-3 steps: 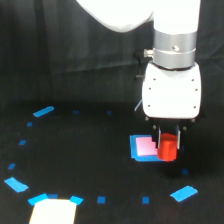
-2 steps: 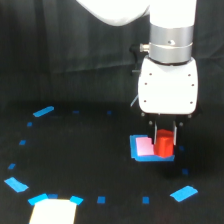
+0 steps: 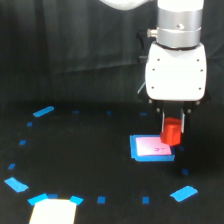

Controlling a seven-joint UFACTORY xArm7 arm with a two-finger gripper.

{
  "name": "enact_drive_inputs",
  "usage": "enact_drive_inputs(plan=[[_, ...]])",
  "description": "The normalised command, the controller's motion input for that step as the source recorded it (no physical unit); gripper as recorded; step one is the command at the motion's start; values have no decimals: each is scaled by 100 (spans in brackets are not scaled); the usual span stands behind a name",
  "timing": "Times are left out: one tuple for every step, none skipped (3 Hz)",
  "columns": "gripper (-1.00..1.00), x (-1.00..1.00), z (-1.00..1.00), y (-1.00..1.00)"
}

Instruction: Pick up the red object from the table

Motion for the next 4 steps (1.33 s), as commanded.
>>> enact_drive_inputs(plan=[[-87,59,92,-42],[-100,48,100,-8],[-100,100,100,-4],[-100,-9,44,-58]])
